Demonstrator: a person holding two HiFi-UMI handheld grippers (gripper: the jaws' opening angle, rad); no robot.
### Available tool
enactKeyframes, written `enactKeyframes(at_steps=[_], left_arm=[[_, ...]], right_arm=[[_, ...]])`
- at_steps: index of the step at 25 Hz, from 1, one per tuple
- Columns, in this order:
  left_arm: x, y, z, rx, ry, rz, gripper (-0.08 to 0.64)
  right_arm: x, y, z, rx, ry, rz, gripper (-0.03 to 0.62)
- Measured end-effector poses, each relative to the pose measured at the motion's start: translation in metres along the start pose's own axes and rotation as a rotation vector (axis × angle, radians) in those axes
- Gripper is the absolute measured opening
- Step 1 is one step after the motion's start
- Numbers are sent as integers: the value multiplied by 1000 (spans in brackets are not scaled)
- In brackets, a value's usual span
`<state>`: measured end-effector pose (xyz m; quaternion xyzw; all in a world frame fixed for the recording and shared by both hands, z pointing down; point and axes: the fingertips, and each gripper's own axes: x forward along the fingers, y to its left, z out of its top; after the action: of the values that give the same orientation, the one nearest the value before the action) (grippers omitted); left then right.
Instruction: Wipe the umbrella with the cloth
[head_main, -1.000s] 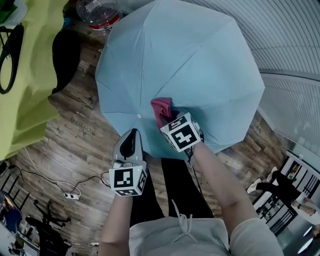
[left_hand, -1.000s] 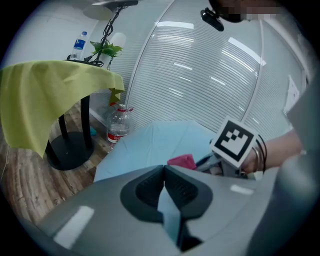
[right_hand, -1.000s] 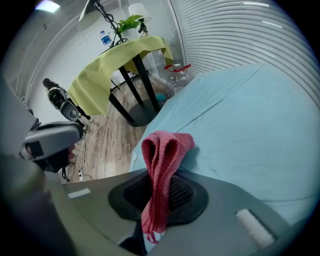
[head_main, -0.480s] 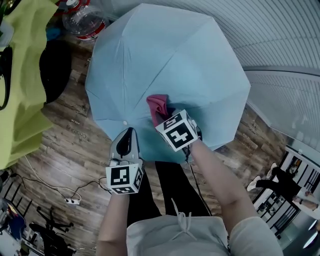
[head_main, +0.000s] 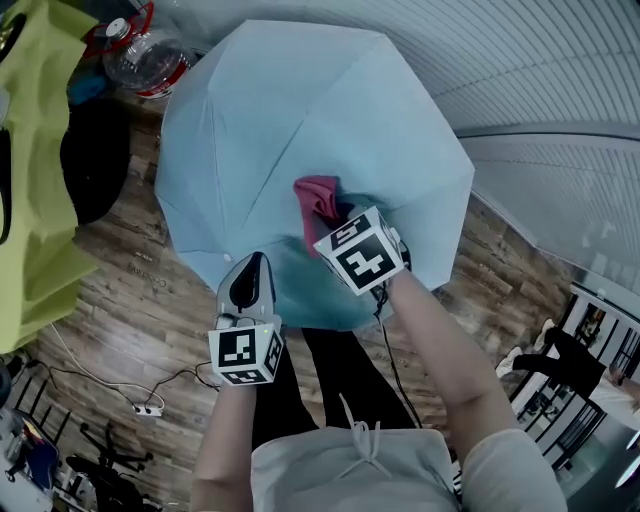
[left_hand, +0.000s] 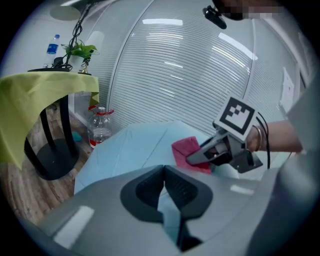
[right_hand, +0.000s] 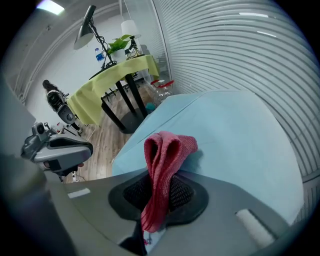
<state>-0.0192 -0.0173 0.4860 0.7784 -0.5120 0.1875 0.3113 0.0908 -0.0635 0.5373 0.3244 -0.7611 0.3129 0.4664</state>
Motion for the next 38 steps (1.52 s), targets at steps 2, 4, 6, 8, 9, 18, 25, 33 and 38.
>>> enactKeyframes(at_steps=[2,4,6,8,9,18,25,33,38], left_arm=[[6,-10,2,3,4,-8,6],[11,-20,5,10,5,-15,6],[17,-29,8,11,5,-19,8],[23,-35,13,7,4,-18,6],[26,-37,15,5,4,-17,8],[54,-68,32,14,0,-25,6],[73,-92,35,22,8,-39,8],[97,-124,44,51,12,-63,8],[112,-150,54,103,0,-107,6]], right_arm=[[-7,-12,2,-7,2,-9,57],[-14,-23,4,-17,8,-16,57],[-20,-34,6,-30,16,-17,57],[-25,-45,10,-49,23,-17,57],[-28,-50,11,-58,27,-16,57],[-48,-91,10,-60,42,13,58],[-66,-131,4,-31,41,-18,61],[-74,-188,-15,-40,49,-82,60],[-73,-216,-29,3,51,-116,60]])
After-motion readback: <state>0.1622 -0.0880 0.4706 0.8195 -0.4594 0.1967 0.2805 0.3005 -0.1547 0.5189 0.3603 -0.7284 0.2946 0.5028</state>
